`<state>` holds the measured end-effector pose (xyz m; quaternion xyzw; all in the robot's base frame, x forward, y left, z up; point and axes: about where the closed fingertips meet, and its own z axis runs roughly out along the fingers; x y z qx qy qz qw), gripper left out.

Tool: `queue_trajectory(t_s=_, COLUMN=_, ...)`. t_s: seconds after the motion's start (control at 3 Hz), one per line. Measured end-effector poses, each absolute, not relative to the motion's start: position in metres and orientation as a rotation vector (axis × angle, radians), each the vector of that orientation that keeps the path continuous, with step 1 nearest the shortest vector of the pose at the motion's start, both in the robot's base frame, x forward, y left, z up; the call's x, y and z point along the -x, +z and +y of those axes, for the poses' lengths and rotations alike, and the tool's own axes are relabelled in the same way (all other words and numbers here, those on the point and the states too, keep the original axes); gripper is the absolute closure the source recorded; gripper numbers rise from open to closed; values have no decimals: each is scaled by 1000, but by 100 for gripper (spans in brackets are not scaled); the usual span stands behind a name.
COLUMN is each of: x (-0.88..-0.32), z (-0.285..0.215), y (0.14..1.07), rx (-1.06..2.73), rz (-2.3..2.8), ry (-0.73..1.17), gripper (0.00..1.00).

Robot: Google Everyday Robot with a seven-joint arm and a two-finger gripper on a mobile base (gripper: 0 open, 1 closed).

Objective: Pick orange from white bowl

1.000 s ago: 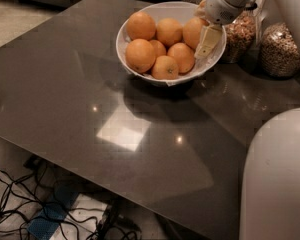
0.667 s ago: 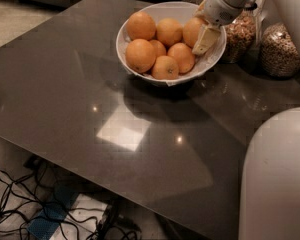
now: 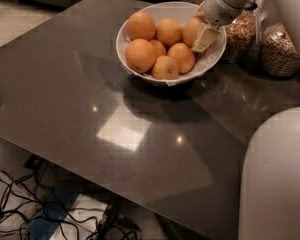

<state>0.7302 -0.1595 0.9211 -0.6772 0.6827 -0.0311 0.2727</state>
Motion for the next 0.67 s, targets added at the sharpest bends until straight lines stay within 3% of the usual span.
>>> queue_trajectory(t_s=0.33, x=-730, z=-160, y=921, rx=1822, rz=1837, ry=-84, gripper=100)
queue_trajectory(t_s=0.67, x=-730, z=-157, y=920, rx=1819, rz=1824, ry=-55, gripper=100)
